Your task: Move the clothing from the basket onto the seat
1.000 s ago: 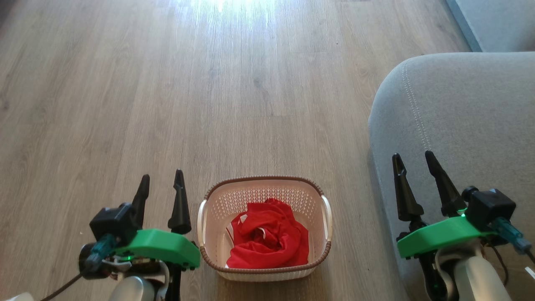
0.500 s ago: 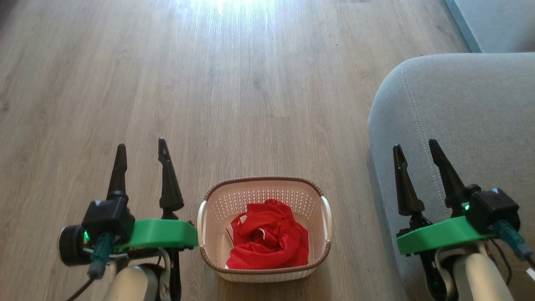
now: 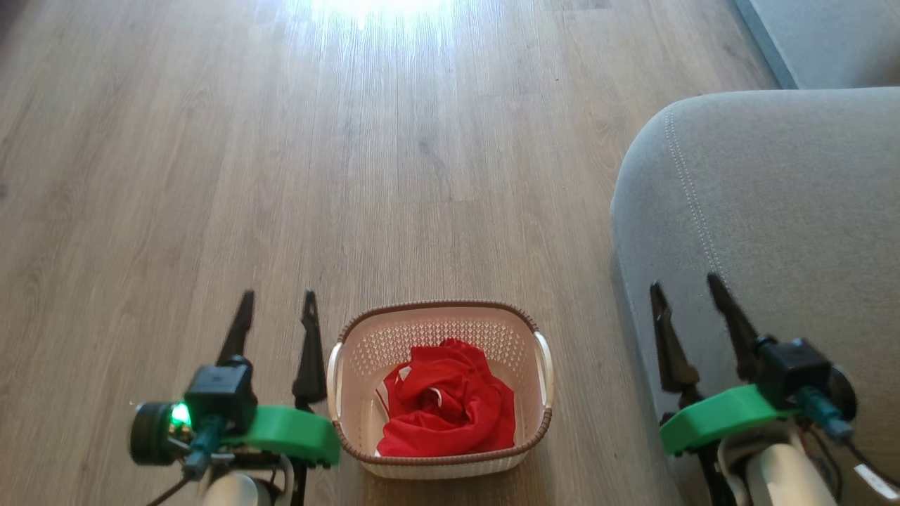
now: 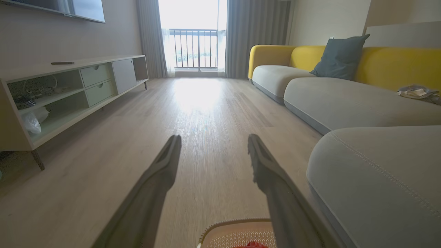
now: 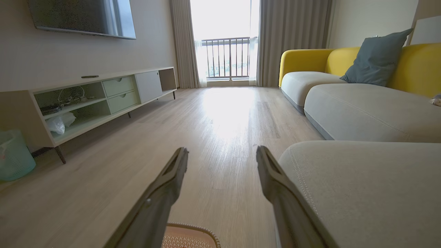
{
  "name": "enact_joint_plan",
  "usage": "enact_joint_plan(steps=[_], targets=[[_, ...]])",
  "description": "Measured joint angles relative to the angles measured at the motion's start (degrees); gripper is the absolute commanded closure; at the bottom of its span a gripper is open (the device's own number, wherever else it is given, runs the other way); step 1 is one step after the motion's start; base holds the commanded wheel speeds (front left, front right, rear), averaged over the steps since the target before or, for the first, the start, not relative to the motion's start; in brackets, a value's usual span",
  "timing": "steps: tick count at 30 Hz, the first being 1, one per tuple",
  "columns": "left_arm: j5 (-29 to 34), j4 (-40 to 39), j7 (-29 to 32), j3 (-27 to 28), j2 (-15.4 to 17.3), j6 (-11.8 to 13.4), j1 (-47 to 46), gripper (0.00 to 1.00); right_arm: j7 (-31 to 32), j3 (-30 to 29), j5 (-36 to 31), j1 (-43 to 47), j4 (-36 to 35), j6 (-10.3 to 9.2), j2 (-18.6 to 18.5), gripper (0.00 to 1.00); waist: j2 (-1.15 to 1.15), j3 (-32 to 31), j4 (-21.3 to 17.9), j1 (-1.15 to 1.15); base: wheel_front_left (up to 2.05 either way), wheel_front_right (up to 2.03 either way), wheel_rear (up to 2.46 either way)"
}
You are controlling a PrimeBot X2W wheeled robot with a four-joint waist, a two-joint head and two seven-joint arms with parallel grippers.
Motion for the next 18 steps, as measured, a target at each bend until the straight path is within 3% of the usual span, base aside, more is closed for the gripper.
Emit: enact_joint_plan(steps=[3, 12, 18], targets=[[0.8, 3.3, -0.2, 0.0, -0.2, -2.2, 0.5, 0.0, -0.2, 0.0, -1.5, 0.1, 3.8, 0.0, 0.0, 0.0, 0.0, -0.2, -0.2, 0.0, 0.0, 0.0, 0.0], [-2.7, 8.3, -0.2, 0.0, -0.4, -7.0, 0.7, 0.0, -0.2, -0.8, -1.7, 0.0, 6.1, 0.0, 0.0, 0.0, 0.0, -0.1, -0.6, 0.0, 0.0, 0.0, 0.0], [-2.9, 8.4, -0.2, 0.1, -0.4, -7.0, 0.7, 0.0, -0.2, -0.8, -1.7, -0.1, 6.1, 0.0, 0.0, 0.0, 0.0, 0.0, -0.7, 0.0, 0.0, 0.0, 0.0]])
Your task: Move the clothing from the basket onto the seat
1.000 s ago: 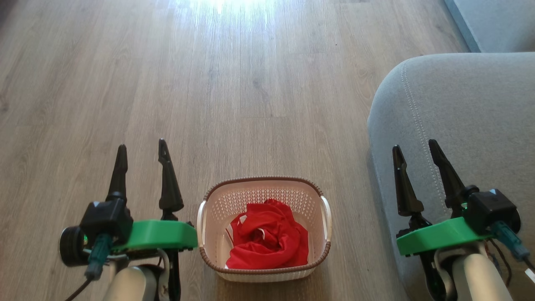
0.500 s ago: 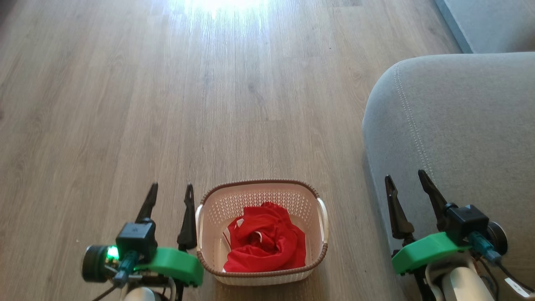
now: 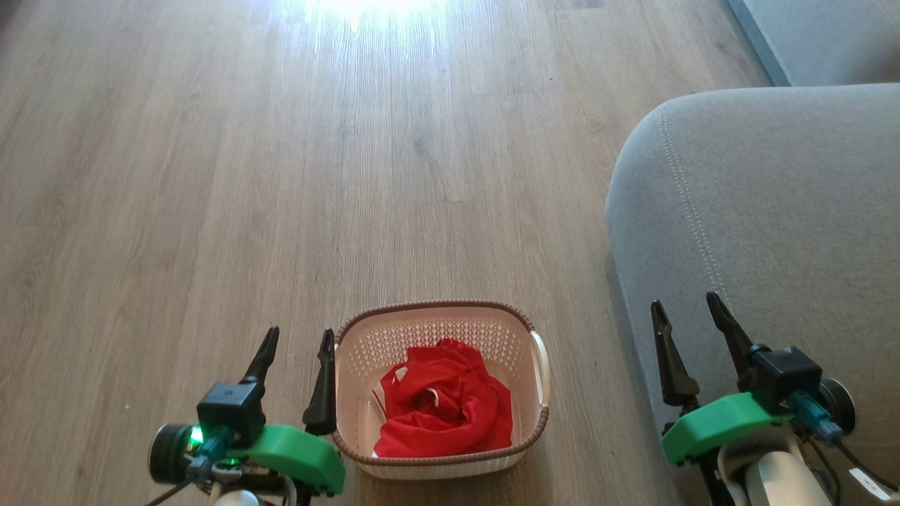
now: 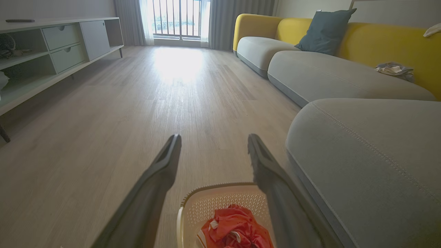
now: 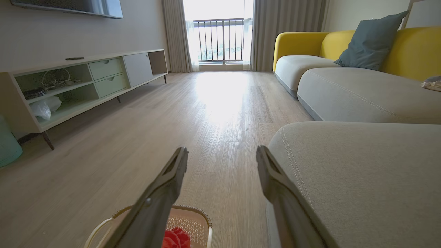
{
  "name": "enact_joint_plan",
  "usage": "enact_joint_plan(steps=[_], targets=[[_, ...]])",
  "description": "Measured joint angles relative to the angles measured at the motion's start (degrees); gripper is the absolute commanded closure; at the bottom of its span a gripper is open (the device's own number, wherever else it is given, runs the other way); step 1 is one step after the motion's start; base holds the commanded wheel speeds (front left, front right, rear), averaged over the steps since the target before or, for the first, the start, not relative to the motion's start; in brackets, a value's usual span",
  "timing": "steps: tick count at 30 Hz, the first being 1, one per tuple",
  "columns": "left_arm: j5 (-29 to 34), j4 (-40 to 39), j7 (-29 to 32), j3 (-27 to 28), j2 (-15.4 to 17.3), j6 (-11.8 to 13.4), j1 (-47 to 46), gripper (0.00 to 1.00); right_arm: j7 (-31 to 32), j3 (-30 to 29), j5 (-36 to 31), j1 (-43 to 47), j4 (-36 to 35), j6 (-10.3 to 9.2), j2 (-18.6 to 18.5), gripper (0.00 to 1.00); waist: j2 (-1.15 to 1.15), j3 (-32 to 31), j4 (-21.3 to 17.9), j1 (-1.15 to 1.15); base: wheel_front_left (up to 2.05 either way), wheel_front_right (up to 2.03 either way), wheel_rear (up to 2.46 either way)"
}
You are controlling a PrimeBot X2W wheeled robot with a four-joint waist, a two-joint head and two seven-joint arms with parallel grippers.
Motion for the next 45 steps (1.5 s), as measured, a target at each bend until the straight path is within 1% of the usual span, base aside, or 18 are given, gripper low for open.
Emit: enact_joint_plan(steps=[5, 9, 10, 11, 16, 22, 29, 32, 37, 40, 43, 45], targets=[[0.0, 0.0, 0.0, 0.0, 0.0, 0.0, 0.0, 0.0, 0.0, 0.0, 0.0, -0.1, 0.0, 0.0, 0.0, 0.0, 0.0, 0.3, -0.2, 0.0, 0.0, 0.0, 0.0], [-2.1, 0.8, 0.0, 0.0, 0.0, -0.6, 0.0, 0.0, 0.0, 0.1, 0.0, -0.1, -0.1, 0.0, 0.0, 0.0, 0.0, 1.2, -0.7, 0.0, 0.0, 0.0, 0.0], [-2.8, 1.3, 0.0, -0.1, 0.0, -1.1, 0.0, 0.0, 0.0, 0.1, 0.0, -0.1, -0.1, 0.0, 0.0, 0.0, 0.0, 1.7, -0.9, 0.0, 0.0, 0.0, 0.0], [-5.4, 2.8, 0.0, -0.3, 0.0, -2.6, -0.2, 0.0, -0.1, 0.0, 0.0, -0.1, -0.2, 0.0, 0.0, 0.0, 0.0, 2.6, -1.3, 0.0, 0.0, 0.0, 0.0], [-5.1, 4.8, 0.0, 0.2, -0.1, -4.2, -2.7, 0.0, -0.2, -0.2, -0.5, -0.5, -2.8, 0.0, 0.0, 0.0, 0.0, 7.1, -2.5, 0.0, 0.0, 0.0, 0.0], [-0.6, 9.7, 0.0, 1.6, -0.2, -7.0, -13.4, 0.0, -0.2, -0.9, -0.9, -5.1, -6.8, 0.0, 0.0, 0.0, 0.0, 16.5, -4.0, 0.0, 0.0, 0.0, 0.0], [4.9, 20.3, -0.1, 2.5, -0.2, -10.6, -25.5, 0.0, -0.2, 0.0, 0.0, -9.5, -10.5, 0.0, 0.0, 0.0, 0.0, 29.4, -6.0, 0.02, 0.0, 0.0, 0.0], [8.0, 25.2, -0.1, 0.7, 0.8, -11.5, -30.8, 0.0, -0.2, 0.7, 0.3, -10.6, -11.4, 0.0, 0.0, 0.0, 0.0, 34.5, -7.1, 0.02, 0.0, 0.0, 0.0], [11.9, 31.5, -0.1, -2.2, 3.0, -12.0, -38.6, 0.0, -0.2, 1.3, 1.0, -12.6, -13.0, 0.0, 0.0, 0.0, 0.0, 41.8, -9.1, 0.01, 0.0, 0.0, 0.0], [13.4, 35.5, -0.1, -3.6, 4.2, -12.0, -42.4, 0.0, -0.2, 1.3, 1.9, -13.2, -13.8, 0.0, 0.0, 0.0, 0.0, 45.3, -10.4, 0.01, 0.0, 0.0, 0.0], [15.8, 41.2, -0.1, -6.3, 5.5, -12.1, -46.2, 0.0, -0.2, 2.1, 2.1, -13.3, -14.2, 0.0, 0.0, 0.0, 0.0, 48.3, -11.7, 0.01, 0.0, 0.0, 0.0], [16.4, 43.8, -0.1, -7.5, 5.9, -12.5, -48.4, 0.0, -0.2, 2.7, 2.5, -13.6, -14.6, 0.0, 0.0, 0.0, 0.01, 50.0, -12.5, 0.01, 0.0, 0.0, 0.0]])
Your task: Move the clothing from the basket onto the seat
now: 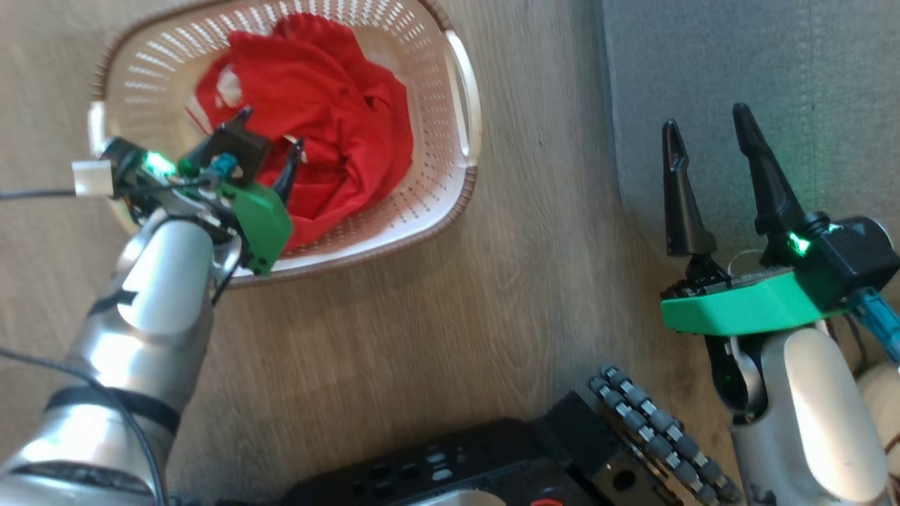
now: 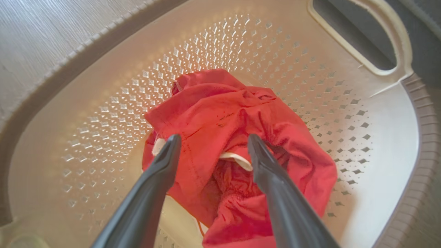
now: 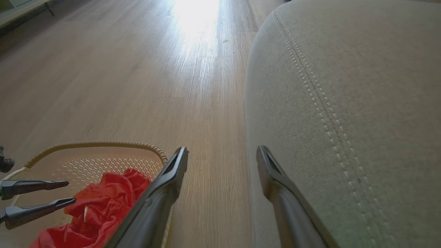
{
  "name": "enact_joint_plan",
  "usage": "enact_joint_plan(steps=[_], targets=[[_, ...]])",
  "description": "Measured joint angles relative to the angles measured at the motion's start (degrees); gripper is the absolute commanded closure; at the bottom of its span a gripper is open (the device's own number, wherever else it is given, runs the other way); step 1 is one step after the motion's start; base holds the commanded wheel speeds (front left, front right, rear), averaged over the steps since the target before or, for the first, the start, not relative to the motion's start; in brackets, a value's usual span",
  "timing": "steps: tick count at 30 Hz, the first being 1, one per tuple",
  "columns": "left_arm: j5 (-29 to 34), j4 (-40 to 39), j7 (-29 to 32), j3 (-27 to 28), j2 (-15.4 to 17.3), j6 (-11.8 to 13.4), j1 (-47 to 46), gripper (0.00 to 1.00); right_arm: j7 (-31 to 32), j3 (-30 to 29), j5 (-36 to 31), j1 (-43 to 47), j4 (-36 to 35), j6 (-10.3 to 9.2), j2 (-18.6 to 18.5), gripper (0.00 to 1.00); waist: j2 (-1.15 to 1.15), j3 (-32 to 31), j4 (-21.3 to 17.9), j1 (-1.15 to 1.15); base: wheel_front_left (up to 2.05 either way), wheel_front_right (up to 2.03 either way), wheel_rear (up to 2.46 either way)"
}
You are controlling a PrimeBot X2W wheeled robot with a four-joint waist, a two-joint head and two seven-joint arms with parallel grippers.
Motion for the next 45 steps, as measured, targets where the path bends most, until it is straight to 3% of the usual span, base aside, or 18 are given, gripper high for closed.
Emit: enact_joint_plan(steps=[12, 19, 28, 39, 41, 45], targets=[[3.1, 11.7, 0.0, -6.3, 0.5, 0.1, -9.7, 0.0, -0.2, 2.2, 1.7, -1.7, -0.6, 0.01, 0.0, 0.0, 0.0, 6.1, -4.8, 0.0, 0.0, 0.0, 0.0], [4.1, 17.9, 0.7, -7.6, 0.0, 2.0, -13.5, 0.0, -0.2, 3.5, 2.1, -1.6, -0.6, 0.01, 0.0, 0.0, 0.0, 6.6, -5.7, 0.0, 0.0, 0.0, 0.0], [4.7, 20.1, 6.4, -9.1, -0.2, 2.5, -16.8, 0.0, -0.2, 5.2, 2.1, -1.0, -1.4, 0.01, 0.0, 0.0, 0.0, 6.7, -7.2, -0.01, 0.0, 0.0, 0.0], [2.8, 20.7, 14.8, -10.4, -0.2, -0.1, -16.9, 0.0, -0.2, 5.4, 2.1, 0.7, -1.9, 0.01, 0.0, 0.0, 0.0, 7.4, -7.5, -0.01, 0.0, 0.0, 0.0], [2.7, 20.7, 15.1, -11.0, -0.2, -0.1, -16.9, 1.0, -0.2, 5.4, 2.1, 0.7, -1.9, 0.01, 0.0, 0.0, 0.0, 7.5, -7.4, -0.01, 0.0, 0.0, 0.0], [1.2, 20.7, 15.1, -11.1, -0.1, -0.5, -16.8, 1.0, -0.2, 5.4, 2.1, 0.7, -1.9, 0.01, 0.0, 0.0, 0.0, 7.7, -7.2, -0.01, 0.0, 0.0, 0.0]])
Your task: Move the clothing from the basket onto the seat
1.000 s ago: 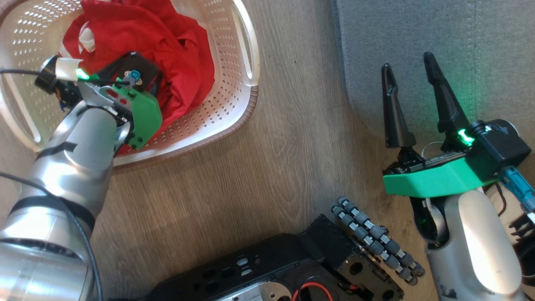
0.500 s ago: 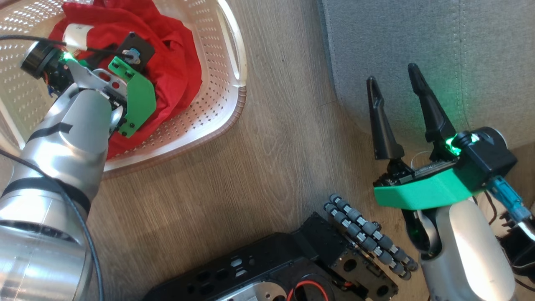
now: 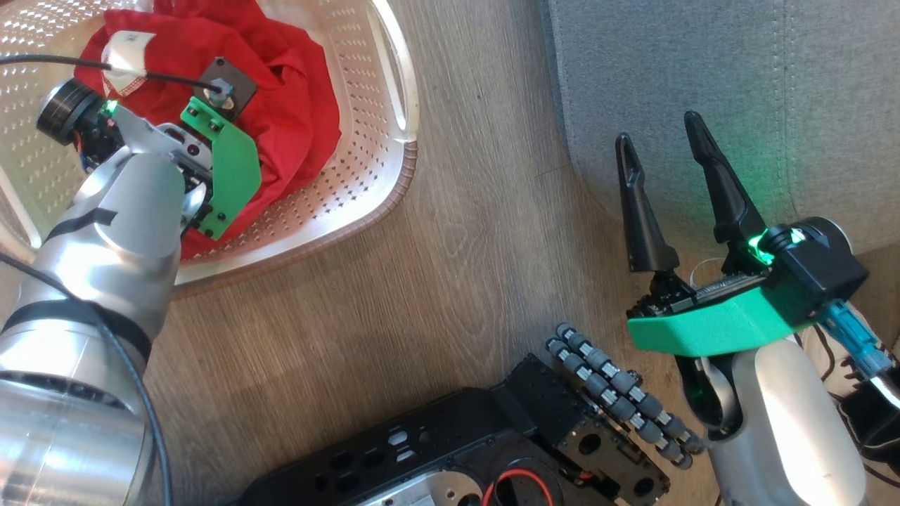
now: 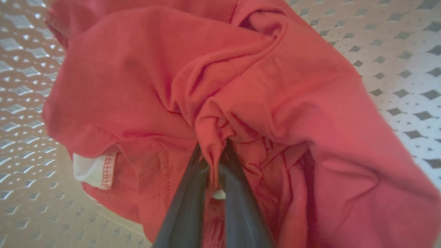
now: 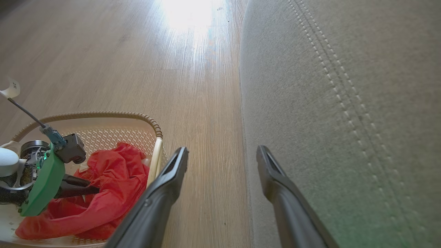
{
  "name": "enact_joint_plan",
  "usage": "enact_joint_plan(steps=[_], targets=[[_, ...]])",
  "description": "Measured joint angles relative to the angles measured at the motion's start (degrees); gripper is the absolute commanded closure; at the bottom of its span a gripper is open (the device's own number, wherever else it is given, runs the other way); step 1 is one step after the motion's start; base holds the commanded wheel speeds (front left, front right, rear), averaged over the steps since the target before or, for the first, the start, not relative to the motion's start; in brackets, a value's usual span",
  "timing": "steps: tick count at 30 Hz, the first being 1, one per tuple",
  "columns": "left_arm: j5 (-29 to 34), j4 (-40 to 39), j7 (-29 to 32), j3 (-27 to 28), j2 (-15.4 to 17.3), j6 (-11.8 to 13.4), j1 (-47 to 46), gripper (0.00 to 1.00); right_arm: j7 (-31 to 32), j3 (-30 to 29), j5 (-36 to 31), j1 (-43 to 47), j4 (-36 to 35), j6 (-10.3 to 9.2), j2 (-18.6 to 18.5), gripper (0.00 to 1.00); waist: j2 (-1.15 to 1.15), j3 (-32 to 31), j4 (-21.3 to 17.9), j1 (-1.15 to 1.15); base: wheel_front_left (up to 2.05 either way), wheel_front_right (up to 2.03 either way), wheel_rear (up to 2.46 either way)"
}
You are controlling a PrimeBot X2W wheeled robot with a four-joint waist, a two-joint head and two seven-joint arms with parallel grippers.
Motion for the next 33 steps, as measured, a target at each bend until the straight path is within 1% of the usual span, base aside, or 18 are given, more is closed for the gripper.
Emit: enact_joint_plan(steps=[7, 13, 15, 16, 17, 22, 23, 25, 30, 33], targets=[[-2.1, 0.2, -3.3, 0.4, 0.3, 0.1, 0.4, 1.0, 0.0, 0.3, 0.0, -0.4, 0.1, 0.0, 0.0, 0.0, 0.0, -0.7, 0.0, 0.0, 0.0, 0.0, 0.0], [-4.4, 0.3, -9.0, 1.9, 0.6, 2.6, 0.9, 1.0, 0.0, 1.3, 0.0, -2.4, 1.0, 0.0, 0.0, 0.0, 0.0, -3.0, -0.3, 0.0, 0.0, 0.0, 0.0], [-5.6, 0.3, -11.3, 2.9, 0.6, 3.1, 2.1, 1.0, 0.0, 2.1, -0.1, -3.1, 1.7, 0.0, 0.0, 0.0, 0.0, -4.3, -0.5, 0.0, 0.0, 0.0, 0.0], [-7.2, 0.3, -13.1, 3.9, 0.4, 3.4, 3.5, 1.0, 0.0, 1.9, -0.6, -3.7, 2.3, 0.0, 0.0, 0.0, 0.0, -5.7, -0.6, 0.0, 0.0, 0.0, 0.0], [-7.9, 0.3, -13.7, 4.3, 0.1, 3.4, 4.3, 1.0, 0.0, 1.5, -0.7, -3.8, 2.5, 0.0, 0.0, 0.0, 0.0, -6.6, -0.5, 0.0, 0.0, 0.0, 0.0], [-11.6, -0.6, -15.0, 6.8, -2.6, 3.4, 9.5, 1.0, 0.0, 0.6, -2.9, -3.7, 4.6, 0.0, 0.0, 0.0, 0.0, -12.1, 1.0, 0.0, 0.0, 0.0, 0.0], [-12.7, -1.8, -15.0, 7.8, -2.9, 3.4, 10.8, 1.0, 0.0, 0.3, -3.3, -3.6, 5.0, 0.0, 0.0, 0.0, 0.0, -13.4, 1.3, 0.0, 0.0, 0.0, 0.0], [-15.0, -6.6, -15.0, 9.4, -3.3, 3.3, 13.7, 1.0, 0.0, -0.7, -4.1, -3.5, 5.7, 0.0, 0.0, 0.0, 0.0, -16.1, 2.2, 0.0, 0.0, 0.0, 0.0], [-17.3, -17.8, -15.0, 12.8, -4.7, 3.0, 20.3, 1.0, 0.0, -2.1, -6.2, -1.3, 7.8, 0.0, 0.0, 0.0, 0.0, -22.7, 4.7, -0.01, 0.0, 0.0, 0.0], [-18.1, -23.6, -15.0, 14.4, -5.0, 2.0, 24.9, 1.0, 0.0, -2.3, -7.3, 0.5, 9.2, 0.0, 0.0, 0.0, 0.0, -26.6, 6.2, -0.01, 0.0, 0.0, 0.0]])
